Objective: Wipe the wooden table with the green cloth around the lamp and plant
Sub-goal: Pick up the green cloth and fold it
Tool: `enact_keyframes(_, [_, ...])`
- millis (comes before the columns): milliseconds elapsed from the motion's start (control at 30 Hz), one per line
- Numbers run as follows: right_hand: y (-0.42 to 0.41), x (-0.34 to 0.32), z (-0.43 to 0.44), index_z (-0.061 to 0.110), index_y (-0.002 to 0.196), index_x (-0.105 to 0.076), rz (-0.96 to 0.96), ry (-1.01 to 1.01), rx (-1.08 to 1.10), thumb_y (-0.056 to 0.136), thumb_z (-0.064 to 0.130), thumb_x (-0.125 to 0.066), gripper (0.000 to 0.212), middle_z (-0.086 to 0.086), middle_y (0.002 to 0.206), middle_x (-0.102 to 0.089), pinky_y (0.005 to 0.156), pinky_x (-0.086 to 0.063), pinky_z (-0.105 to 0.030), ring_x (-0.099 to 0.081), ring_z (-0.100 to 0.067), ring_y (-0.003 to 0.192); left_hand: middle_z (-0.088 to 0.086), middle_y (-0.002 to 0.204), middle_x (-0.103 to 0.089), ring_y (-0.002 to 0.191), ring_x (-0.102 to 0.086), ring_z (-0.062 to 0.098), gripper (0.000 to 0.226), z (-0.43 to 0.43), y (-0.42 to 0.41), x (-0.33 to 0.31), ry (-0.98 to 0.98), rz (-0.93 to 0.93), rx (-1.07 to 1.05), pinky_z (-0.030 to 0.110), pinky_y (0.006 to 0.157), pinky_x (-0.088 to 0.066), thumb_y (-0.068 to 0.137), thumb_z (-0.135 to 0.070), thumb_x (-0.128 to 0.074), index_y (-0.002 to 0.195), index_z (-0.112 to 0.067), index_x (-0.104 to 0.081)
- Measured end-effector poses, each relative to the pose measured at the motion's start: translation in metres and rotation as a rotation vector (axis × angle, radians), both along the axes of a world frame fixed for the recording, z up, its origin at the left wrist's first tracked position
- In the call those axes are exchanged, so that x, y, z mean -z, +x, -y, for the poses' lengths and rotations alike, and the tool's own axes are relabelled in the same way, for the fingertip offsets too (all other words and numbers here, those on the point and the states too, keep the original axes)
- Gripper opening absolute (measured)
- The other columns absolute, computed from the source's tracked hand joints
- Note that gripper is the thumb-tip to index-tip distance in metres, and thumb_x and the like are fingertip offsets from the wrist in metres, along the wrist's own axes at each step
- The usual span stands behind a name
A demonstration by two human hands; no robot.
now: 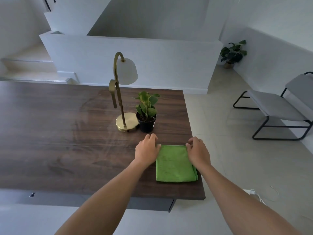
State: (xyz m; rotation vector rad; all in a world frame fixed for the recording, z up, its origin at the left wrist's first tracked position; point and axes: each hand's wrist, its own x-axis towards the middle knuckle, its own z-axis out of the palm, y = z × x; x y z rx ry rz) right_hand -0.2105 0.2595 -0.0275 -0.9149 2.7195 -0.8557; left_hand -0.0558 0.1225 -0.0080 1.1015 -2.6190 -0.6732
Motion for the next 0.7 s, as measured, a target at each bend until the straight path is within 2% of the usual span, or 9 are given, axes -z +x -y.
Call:
enact_keyframes(100, [0.008, -0.002, -0.004, 0.012, 0.132, -0.052, -0.137, -0.09, -0.18, 0.103, 0.03, -0.039, 0.037, -0.006, 0.131, -0.056, 0.098, -0.044, -0.034, -0.053, -0.021, 0.119, -0.001, 0.13, -0.048, 0.122, -0.044, 0.018, 0.046, -0.015, 0.0, 0.006, -0.105, -0.018, 0.148, 0.039, 0.102, -0.038, 0.095, -0.046, -0.048, 0.133, -0.021, -0.046])
enact_keyframes(167, [0.016, 0.003, -0.007, 0.012, 0.144, -0.043, -0.162, -0.005, -0.358, 0.104, 0.034, -0.034, 0.046, -0.005, 0.148, -0.046, 0.114, -0.027, -0.032, -0.037, -0.02, 0.14, 0.0, 0.149, -0.035, 0.139, -0.028, 0.018, 0.058, -0.029, 0.001, 0.013, -0.127, 0.059, 0.262, 0.042, 0.113, -0.024, 0.097, -0.047, -0.041, 0.146, -0.019, -0.033])
enact_keyframes(233, [0.023, 0.012, -0.013, 0.013, 0.151, -0.031, -0.178, 0.13, -0.457, 0.102, 0.047, -0.021, 0.061, -0.004, 0.159, -0.03, 0.121, -0.009, -0.032, -0.018, -0.017, 0.149, 0.001, 0.16, -0.018, 0.148, -0.008, 0.019, 0.064, -0.042, 0.003, 0.024, -0.161, 0.15, 0.32, 0.043, 0.119, -0.011, 0.098, -0.049, -0.03, 0.153, -0.017, -0.02])
enact_keyframes(300, [0.028, 0.021, -0.019, 0.014, 0.154, -0.021, -0.187, 0.207, -0.473, 0.091, 0.056, -0.002, 0.079, -0.002, 0.163, -0.019, 0.121, 0.0, -0.031, -0.007, -0.015, 0.151, 0.002, 0.163, -0.009, 0.15, 0.002, 0.019, 0.07, -0.051, 0.005, 0.033, -0.189, 0.198, 0.323, 0.044, 0.121, -0.003, 0.094, -0.053, -0.014, 0.154, -0.017, -0.013])
enact_keyframes(400, [0.033, 0.022, -0.027, 0.014, 0.155, -0.016, -0.206, 0.234, -0.453, 0.085, 0.055, 0.006, 0.084, -0.002, 0.164, -0.013, 0.119, 0.004, -0.028, -0.002, -0.014, 0.151, 0.0, 0.163, -0.004, 0.149, 0.007, 0.019, 0.081, -0.055, 0.006, 0.035, -0.213, 0.223, 0.337, 0.045, 0.121, 0.001, 0.084, -0.058, 0.003, 0.155, -0.019, -0.008])
enact_keyframes(533, [0.04, 0.021, -0.041, 0.013, 0.155, -0.016, -0.216, 0.23, -0.409, 0.086, 0.053, 0.007, 0.082, -0.003, 0.164, -0.012, 0.117, 0.007, -0.027, -0.001, -0.015, 0.152, -0.001, 0.164, 0.002, 0.149, 0.012, 0.019, 0.077, -0.066, 0.007, 0.035, -0.243, 0.266, 0.357, 0.051, 0.12, 0.003, 0.087, -0.057, 0.004, 0.155, -0.021, -0.003])
enact_keyframes(700, [0.044, 0.027, -0.058, 0.016, 0.156, -0.013, -0.236, 0.246, -0.39, 0.089, 0.051, 0.007, 0.078, -0.001, 0.165, -0.009, 0.121, 0.003, -0.034, 0.002, -0.014, 0.151, 0.0, 0.164, 0.003, 0.149, 0.014, 0.021, 0.074, -0.083, 0.011, 0.036, -0.249, 0.283, 0.373, 0.056, 0.118, 0.004, 0.09, -0.056, 0.0, 0.155, -0.021, -0.001])
